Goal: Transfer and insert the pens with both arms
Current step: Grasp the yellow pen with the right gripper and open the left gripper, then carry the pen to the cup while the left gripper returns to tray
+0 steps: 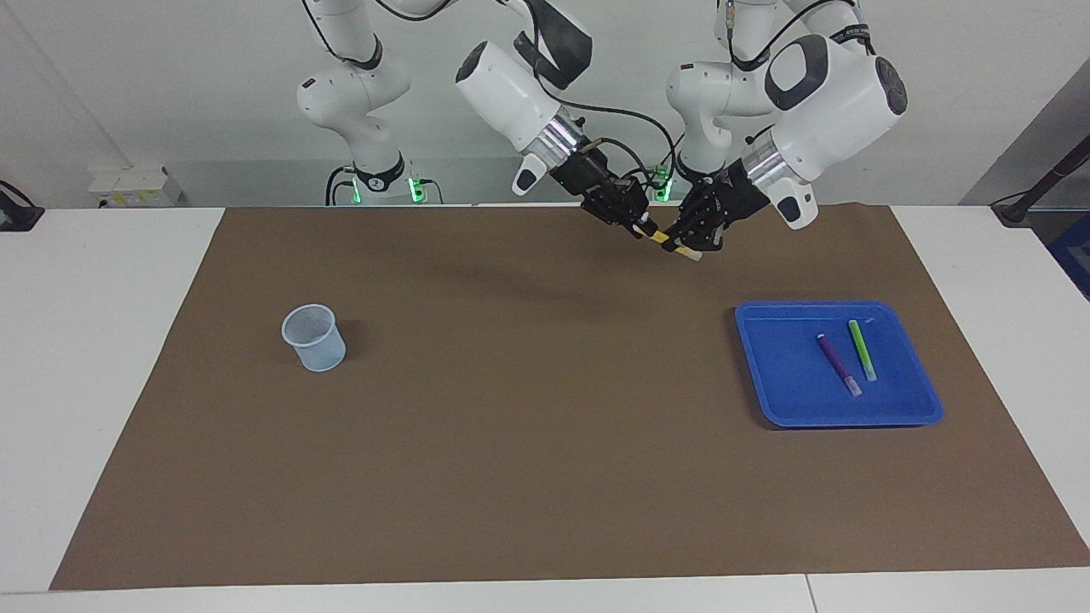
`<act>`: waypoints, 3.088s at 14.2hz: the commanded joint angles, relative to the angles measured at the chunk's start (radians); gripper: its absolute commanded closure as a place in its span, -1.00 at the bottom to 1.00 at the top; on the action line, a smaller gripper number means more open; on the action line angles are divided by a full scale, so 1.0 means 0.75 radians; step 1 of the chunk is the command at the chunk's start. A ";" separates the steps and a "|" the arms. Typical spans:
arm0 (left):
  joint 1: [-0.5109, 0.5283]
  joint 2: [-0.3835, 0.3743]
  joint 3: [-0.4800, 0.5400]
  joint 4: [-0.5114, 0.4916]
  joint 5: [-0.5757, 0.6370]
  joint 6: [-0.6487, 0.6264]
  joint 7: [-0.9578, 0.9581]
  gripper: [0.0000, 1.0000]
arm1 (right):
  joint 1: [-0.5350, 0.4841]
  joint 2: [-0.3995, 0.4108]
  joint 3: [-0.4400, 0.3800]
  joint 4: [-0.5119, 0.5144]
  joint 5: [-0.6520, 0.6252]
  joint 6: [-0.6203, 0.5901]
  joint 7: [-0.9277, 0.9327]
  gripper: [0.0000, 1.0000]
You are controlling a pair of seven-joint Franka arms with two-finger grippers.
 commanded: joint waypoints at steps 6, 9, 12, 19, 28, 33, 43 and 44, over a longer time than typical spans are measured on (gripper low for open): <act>-0.024 -0.045 0.013 -0.044 -0.026 -0.014 -0.017 1.00 | -0.002 0.019 0.003 0.025 0.037 0.029 -0.018 1.00; -0.026 -0.045 0.015 -0.044 -0.024 -0.016 -0.009 1.00 | -0.004 0.019 0.003 0.025 0.037 0.029 -0.018 1.00; -0.028 -0.047 0.015 -0.044 -0.024 -0.004 -0.002 -0.44 | -0.010 0.019 0.003 0.025 0.035 0.024 -0.040 1.00; -0.026 -0.066 0.017 -0.044 -0.022 -0.002 0.004 -0.84 | -0.098 0.003 -0.005 0.021 0.016 -0.212 -0.306 1.00; 0.144 -0.142 0.023 -0.165 0.182 -0.125 1.017 -0.64 | -0.357 -0.040 -0.009 0.064 -0.556 -0.822 -0.741 1.00; 0.275 -0.129 0.023 -0.165 0.401 -0.098 1.582 -0.59 | -0.623 -0.096 -0.011 0.123 -0.844 -1.232 -1.272 1.00; 0.414 0.042 0.023 -0.167 0.606 0.171 2.002 -0.50 | -0.889 -0.132 -0.009 0.193 -1.352 -1.500 -2.008 1.00; 0.420 0.067 0.023 -0.167 0.610 0.210 2.014 -0.48 | -0.914 -0.155 -0.009 0.132 -1.352 -1.443 -2.040 1.00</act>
